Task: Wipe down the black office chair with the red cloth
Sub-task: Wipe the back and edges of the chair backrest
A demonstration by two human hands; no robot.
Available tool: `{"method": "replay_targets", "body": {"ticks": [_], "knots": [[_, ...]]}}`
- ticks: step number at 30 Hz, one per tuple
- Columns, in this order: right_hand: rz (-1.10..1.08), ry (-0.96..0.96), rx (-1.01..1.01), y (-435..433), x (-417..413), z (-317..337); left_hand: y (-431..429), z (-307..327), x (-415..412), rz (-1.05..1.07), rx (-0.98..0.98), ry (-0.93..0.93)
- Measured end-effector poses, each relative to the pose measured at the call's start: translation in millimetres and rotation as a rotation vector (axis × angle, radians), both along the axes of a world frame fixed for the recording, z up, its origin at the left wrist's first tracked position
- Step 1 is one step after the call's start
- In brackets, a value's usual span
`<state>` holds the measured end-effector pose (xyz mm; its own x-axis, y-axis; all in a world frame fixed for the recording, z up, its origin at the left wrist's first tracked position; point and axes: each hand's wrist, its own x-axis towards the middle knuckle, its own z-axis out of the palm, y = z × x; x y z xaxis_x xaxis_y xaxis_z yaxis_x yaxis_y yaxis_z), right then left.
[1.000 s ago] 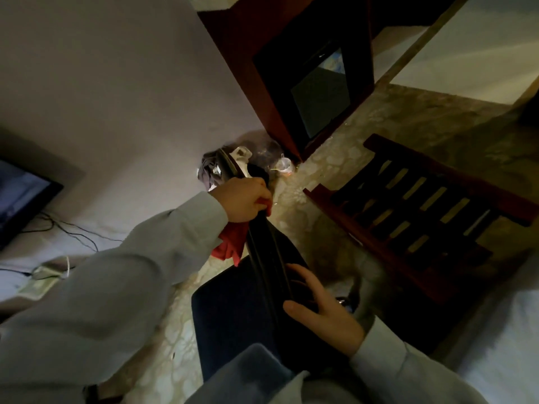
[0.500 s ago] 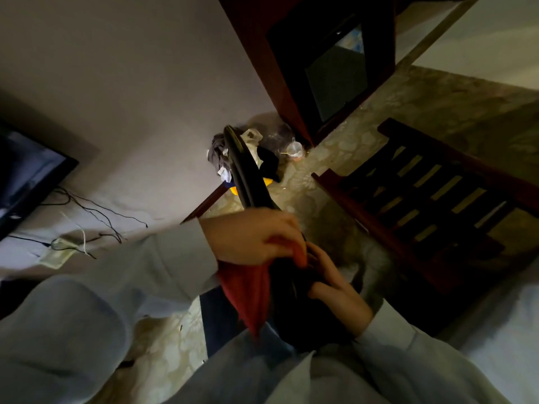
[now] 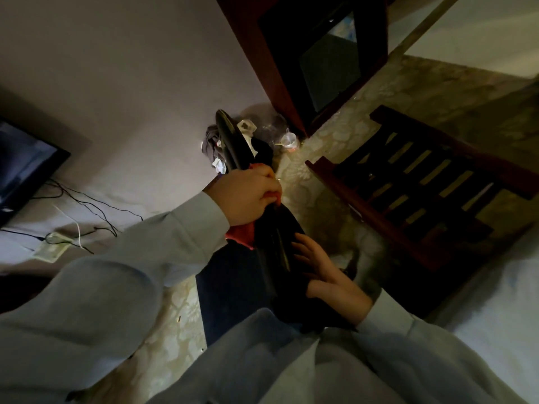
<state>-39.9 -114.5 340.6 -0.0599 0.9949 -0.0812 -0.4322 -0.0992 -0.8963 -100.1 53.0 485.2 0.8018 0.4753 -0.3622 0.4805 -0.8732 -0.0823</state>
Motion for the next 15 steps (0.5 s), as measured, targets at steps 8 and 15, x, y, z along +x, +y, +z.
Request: {"method": "replay_targets", "body": {"ticks": [8, 15], "knots": [[-0.032, 0.038, 0.006, -14, -11, -3, -62, -2, -13, -0.063, -0.039, 0.051], [-0.051, 0.093, 0.032, -22, -20, 0, -104, -2, -33, -0.237, -0.1, 0.226]]}}
